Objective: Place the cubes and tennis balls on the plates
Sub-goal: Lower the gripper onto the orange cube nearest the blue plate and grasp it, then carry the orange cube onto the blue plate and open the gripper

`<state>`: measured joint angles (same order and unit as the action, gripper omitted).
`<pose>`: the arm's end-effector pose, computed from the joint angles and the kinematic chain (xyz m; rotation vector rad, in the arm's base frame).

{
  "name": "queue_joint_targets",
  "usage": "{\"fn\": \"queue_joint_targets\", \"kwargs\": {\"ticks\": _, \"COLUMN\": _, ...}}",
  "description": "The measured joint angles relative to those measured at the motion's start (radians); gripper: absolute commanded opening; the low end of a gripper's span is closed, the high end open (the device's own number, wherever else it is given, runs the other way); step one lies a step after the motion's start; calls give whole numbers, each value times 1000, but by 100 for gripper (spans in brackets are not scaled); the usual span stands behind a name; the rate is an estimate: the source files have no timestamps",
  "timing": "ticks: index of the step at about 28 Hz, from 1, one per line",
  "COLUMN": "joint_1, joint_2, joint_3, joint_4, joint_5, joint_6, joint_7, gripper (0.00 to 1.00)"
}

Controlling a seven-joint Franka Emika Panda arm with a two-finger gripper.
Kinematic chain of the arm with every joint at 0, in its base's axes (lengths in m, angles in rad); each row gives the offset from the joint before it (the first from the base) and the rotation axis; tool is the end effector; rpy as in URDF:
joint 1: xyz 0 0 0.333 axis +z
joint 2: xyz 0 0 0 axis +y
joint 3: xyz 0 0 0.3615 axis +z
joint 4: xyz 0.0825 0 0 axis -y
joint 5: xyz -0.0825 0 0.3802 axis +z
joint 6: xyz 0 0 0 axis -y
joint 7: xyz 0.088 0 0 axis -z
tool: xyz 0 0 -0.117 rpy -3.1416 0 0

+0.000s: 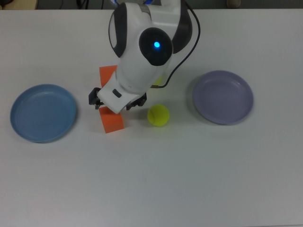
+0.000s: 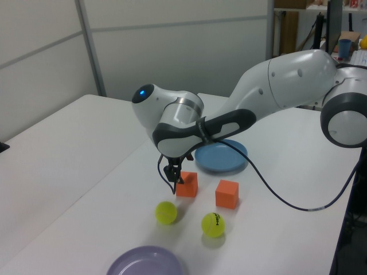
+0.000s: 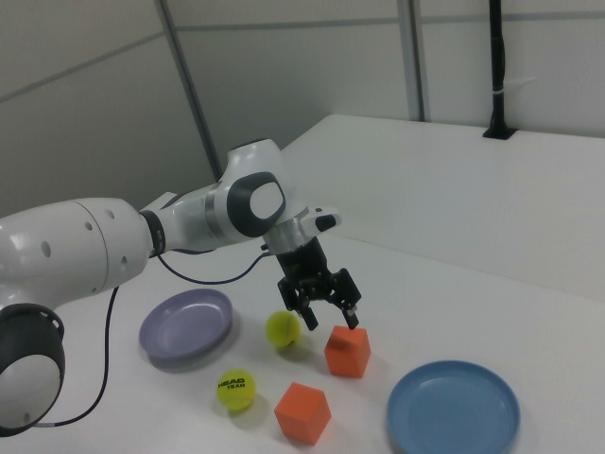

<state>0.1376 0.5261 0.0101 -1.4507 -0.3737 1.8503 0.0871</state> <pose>0.7069 0.0713 0.4081 2.7681 0.2591 -0.1172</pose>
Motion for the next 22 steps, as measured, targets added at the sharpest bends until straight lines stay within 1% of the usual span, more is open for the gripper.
{"fn": "queue_joint_targets", "kwargs": {"ticks": 6, "joint_1": 6, "joint_2": 22, "joint_3": -1, "joint_4": -5, "joint_5": -32, "joint_6": 36, "joint_7": 13, "gripper": 100}}
{"fn": "queue_joint_targets", "kwargs": {"ticks": 13, "joint_1": 5, "joint_2": 73, "joint_3": -1, "joint_4": -6, "joint_5": -88, "joint_6": 81, "joint_7": 27, "gripper": 100}}
{"fn": "queue_joint_targets", "kwargs": {"ticks": 14, "joint_1": 5, "joint_2": 79, "joint_3": -2, "joint_4": -6, "joint_5": -91, "joint_6": 84, "joint_7": 28, "gripper": 96}}
{"fn": "queue_joint_targets", "kwargs": {"ticks": 15, "joint_1": 5, "joint_2": 83, "joint_3": -2, "joint_4": -6, "joint_5": -94, "joint_6": 86, "joint_7": 28, "gripper": 82}}
{"fn": "queue_joint_targets", "kwargs": {"ticks": 16, "joint_1": 5, "joint_2": 87, "joint_3": -2, "joint_4": -6, "joint_5": -95, "joint_6": 86, "joint_7": 28, "gripper": 38}}
{"fn": "queue_joint_targets", "kwargs": {"ticks": 17, "joint_1": 5, "joint_2": 92, "joint_3": -2, "joint_4": -6, "joint_5": -96, "joint_6": 86, "joint_7": 28, "gripper": 22}}
{"fn": "queue_joint_targets", "kwargs": {"ticks": 18, "joint_1": 5, "joint_2": 94, "joint_3": -2, "joint_4": -6, "joint_5": -97, "joint_6": 87, "joint_7": 28, "gripper": 9}}
{"fn": "queue_joint_targets", "kwargs": {"ticks": 19, "joint_1": 5, "joint_2": 95, "joint_3": -2, "joint_4": -6, "joint_5": -97, "joint_6": 87, "joint_7": 28, "gripper": 1}}
{"fn": "queue_joint_targets", "kwargs": {"ticks": 22, "joint_1": 6, "joint_2": 96, "joint_3": -2, "joint_4": -5, "joint_5": -97, "joint_6": 87, "joint_7": 29, "gripper": 0}}
